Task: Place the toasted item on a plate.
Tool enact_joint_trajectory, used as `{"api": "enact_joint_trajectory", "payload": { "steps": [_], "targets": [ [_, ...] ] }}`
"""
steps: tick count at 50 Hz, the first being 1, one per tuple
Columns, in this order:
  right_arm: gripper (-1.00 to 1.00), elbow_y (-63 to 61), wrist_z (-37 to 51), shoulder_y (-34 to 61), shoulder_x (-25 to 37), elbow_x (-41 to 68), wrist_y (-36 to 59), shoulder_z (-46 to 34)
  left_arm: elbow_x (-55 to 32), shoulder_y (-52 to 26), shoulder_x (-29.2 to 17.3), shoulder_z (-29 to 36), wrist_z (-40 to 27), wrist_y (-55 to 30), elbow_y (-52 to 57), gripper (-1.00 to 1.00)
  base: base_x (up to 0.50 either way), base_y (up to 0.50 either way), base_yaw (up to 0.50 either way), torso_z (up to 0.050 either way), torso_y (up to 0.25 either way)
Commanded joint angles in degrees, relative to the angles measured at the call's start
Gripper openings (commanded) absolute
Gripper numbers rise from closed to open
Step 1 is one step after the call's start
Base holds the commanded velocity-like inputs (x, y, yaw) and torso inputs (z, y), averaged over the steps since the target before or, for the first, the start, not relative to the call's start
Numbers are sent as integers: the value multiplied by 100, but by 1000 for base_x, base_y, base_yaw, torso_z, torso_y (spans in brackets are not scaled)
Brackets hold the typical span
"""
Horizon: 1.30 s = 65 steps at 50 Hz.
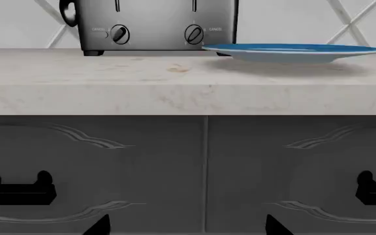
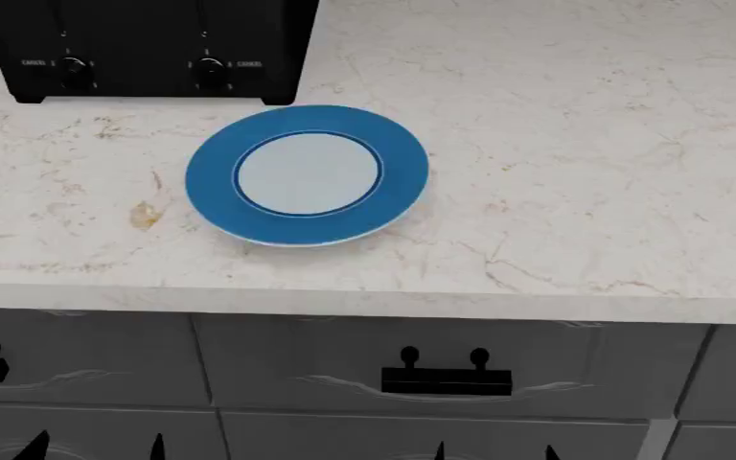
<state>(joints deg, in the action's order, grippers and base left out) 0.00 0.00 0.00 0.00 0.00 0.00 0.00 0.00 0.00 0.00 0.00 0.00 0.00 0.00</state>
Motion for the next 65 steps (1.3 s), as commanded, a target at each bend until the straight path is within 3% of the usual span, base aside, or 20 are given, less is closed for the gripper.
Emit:
{"api": "enact_joint_trajectory", "payload": {
  "steps": [1,14,49,65],
  "targets": [
    [100,-63,298,-30,242,240,21,-295,-36,47,-36,34,-35,-56,103,100,0,0,0,0,0],
    [100,-56,431,-71,365,431,-107,-418,-261,45,-287,341,-294,-69,102,100,0,0,0,0,0],
    [100,-462,683,-65,685,601,129,-713,-487,71,-650,618,-525,-258,529,100,0,0,0,50,0],
    [100,-1605,719,338,975,683,1260,-798,-555,-351,-1011,656,-521,-1327,1660,100,0,0,0,50,0]
  ]
}}
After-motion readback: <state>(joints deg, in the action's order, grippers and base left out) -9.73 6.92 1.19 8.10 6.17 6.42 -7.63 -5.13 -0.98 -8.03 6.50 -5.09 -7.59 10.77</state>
